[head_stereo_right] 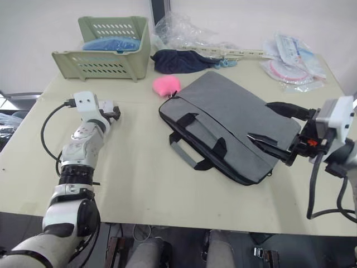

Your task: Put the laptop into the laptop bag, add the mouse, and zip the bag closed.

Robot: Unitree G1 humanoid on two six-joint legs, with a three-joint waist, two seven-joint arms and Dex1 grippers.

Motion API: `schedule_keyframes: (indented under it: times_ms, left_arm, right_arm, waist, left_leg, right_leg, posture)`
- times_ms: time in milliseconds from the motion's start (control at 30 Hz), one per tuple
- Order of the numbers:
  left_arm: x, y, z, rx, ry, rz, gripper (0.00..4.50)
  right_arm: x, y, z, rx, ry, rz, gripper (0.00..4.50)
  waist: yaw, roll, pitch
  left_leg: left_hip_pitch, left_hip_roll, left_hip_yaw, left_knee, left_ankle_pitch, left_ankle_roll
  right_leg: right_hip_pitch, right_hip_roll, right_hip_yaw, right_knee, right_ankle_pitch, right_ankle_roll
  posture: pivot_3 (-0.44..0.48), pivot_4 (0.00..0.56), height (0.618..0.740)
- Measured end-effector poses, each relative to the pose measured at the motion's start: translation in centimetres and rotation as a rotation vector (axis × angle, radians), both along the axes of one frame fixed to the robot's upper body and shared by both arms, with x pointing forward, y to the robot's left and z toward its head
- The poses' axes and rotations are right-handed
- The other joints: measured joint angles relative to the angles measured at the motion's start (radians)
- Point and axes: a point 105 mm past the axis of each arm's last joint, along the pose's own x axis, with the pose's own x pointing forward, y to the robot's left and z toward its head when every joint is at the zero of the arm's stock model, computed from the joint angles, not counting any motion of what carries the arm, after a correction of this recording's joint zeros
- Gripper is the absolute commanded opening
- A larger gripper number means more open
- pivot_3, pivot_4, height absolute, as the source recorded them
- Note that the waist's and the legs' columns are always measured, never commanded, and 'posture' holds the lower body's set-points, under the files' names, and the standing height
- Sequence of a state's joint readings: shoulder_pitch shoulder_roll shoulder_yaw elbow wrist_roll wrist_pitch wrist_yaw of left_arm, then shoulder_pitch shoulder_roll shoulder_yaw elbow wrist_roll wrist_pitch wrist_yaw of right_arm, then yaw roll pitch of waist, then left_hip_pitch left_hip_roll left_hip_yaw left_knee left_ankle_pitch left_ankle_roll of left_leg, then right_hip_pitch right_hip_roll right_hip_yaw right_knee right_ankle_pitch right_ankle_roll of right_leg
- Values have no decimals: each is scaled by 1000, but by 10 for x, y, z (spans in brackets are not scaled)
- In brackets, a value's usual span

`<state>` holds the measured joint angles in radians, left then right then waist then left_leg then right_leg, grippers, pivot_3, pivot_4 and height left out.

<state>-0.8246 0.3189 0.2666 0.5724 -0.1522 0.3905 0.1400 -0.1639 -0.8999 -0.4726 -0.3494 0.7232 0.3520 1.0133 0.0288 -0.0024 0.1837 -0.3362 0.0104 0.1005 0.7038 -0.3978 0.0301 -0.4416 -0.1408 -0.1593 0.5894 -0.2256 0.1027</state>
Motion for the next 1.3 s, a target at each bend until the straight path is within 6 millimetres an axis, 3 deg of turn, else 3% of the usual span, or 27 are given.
schedule_keyframes:
  times_ms: [467,567,633,933,1033,1133,1300]
  left_arm:
    - [9,5,-11,-20,52,48,4500]
    - [9,5,-13,-19,56,43,3677]
    - [9,5,-12,-19,51,38,2793]
    - [4,10,-12,-1,49,35,2823]
    - [-6,19,-5,47,35,-44,2823]
    - [-22,18,17,89,-20,-225,2823]
    - [-68,-5,47,135,-54,-644,2823]
  right_arm:
    - [0,-1,-2,2,8,-12,4468]
    - [0,-2,-2,2,7,-16,4500]
    - [0,-2,-2,2,8,-18,4500]
    - [1,-3,-11,-42,79,-53,4500]
    - [4,2,-18,-79,127,-87,4500]
    - [7,10,-24,-94,164,-104,4500]
    - [8,46,-44,-171,171,-35,4500]
  waist:
    - [-2,0,0]
    - [-2,0,0]
    - [-2,0,0]
    - [-2,0,0]
    - [-8,-1,0]
    - [-7,-1,0]
    - [-7,-1,0]
  left_leg:
    - [0,0,0,0,0,0]
    - [0,0,0,0,0,0]
    - [0,0,0,0,0,0]
    - [0,1,0,0,0,0]
    - [0,2,0,0,0,0]
    - [0,3,0,0,0,-1]
    - [0,3,0,1,-1,-2]
  right_leg:
    - [0,0,0,0,0,0]
    - [0,0,0,0,0,0]
    - [0,0,0,0,0,0]
    - [0,0,0,0,0,0]
    - [0,2,0,1,0,0]
    - [-1,2,1,1,0,0]
    - [-1,2,1,0,0,-1]
  posture:
    - [0,150,740]
    - [0,150,740]
    - [0,150,740]
    - [0,150,740]
    - [0,150,740]
    - [0,150,740]
    - [0,150,740]
